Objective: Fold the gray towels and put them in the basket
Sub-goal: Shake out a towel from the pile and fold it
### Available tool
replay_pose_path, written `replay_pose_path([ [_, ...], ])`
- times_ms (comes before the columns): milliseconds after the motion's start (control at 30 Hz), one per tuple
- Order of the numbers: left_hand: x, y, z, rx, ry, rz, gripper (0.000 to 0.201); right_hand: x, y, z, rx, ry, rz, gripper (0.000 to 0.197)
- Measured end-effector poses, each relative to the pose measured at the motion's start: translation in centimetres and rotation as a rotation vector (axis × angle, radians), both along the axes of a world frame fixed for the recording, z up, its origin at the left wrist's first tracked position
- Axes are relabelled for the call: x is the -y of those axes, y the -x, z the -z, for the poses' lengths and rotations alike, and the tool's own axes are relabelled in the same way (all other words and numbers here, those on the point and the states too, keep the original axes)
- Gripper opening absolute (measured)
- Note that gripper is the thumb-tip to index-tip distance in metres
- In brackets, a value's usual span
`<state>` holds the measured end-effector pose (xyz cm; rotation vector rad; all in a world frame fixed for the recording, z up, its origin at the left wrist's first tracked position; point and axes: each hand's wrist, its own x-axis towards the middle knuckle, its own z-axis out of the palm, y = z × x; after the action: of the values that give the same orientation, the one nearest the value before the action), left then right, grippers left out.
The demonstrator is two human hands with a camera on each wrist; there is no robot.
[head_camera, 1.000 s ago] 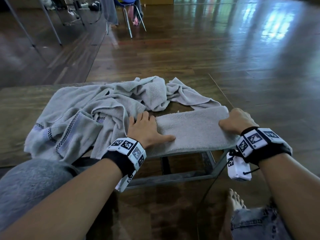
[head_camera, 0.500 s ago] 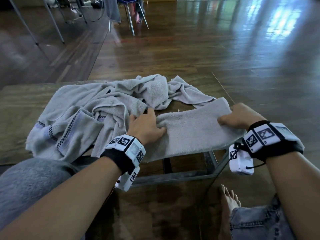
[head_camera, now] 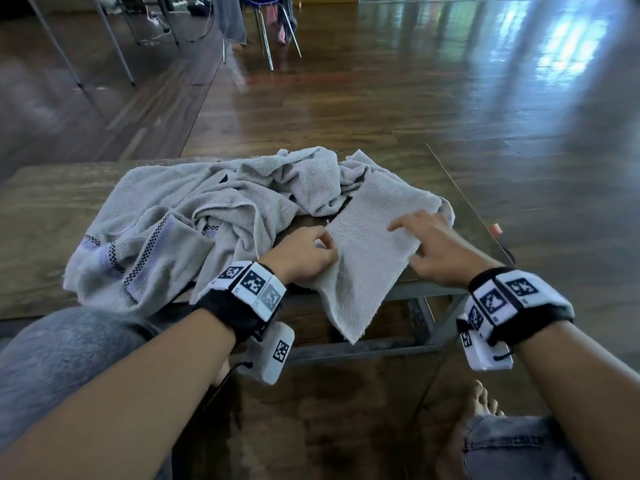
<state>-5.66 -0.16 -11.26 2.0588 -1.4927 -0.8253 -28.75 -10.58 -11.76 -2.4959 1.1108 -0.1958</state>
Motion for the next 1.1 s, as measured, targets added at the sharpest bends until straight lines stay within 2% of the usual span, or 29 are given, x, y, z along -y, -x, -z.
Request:
replay_pose_path([
  [100,0.2,0.9,-0.5,-0.213,0.095,-0.071,0.017,-2.7,0.8,1.7,-0.100,0.006,-0.120,0.095],
  [200,-0.1,1.7,-1.8,-0.463,0.132,-0.145,0.024,-5.3,1.1,3.3,-0.059,0.129,-0.160,0.118],
  [300,-0.6,2.1,-2.7,-0.765,0.100,-0.151,0.029,-7.5,0.8,3.9,0.143,0.231,-0.149,0.112],
  [367,-0.8,2.1,-2.9,-0.849,0.099,-0.121,0.033,-8.5,0.8,4.0,0.249,0.229,-0.080,0.097],
  [433,-1.1,1.8,-3.0,-0.818,0.132,-0.079,0.032,-8.9,0.9,3.7,0.287,0.219,-0.046,0.077],
  [533,-1.3,1.3,-3.0,-0.718,0.186,-0.043,0.029,-9.1,1.2,3.2,0.368,0.215,-0.093,0.044],
  [600,-1.5,1.0,-2.9,-0.614,0.248,-0.046,0.026,-8.9,1.2,2.5,0.467,0.158,-0.084,0.032],
  [667,-1.7,0.8,-3.0,-0.459,0.345,-0.074,0.014,-8.4,1.2,1.6,0.571,0.051,-0.007,0.021],
  [733,-1.7,0.3,-3.0,-0.355,0.424,-0.090,0.032,-7.9,1.3,0.5,0.694,-0.071,0.079,0.007],
  [800,-1.6,0.0,-3.1,-0.294,0.430,-0.075,0.041,-7.1,1.4,-0.4,0.797,-0.196,0.197,0.011],
  [867,-1.3,-0.2,-2.7,-0.146,0.333,-0.024,0.040,-6.0,1.4,-0.9,0.804,-0.374,0.324,0.019],
  [933,-1.0,-0.1,-1.6,-0.019,0.198,0.006,0.043,-5.1,1.3,-0.5,0.678,-0.514,0.420,0.025],
  [1000,-0.7,0.2,-0.5,0.040,0.106,-0.020,0.051,-4.6,1.0,0.1,0.541,-0.585,0.473,0.020],
  [1100,-0.1,0.7,0.4,0.047,0.115,-0.048,0.053,-3.8,0.4,0.9,0.462,-0.512,0.543,0.019],
])
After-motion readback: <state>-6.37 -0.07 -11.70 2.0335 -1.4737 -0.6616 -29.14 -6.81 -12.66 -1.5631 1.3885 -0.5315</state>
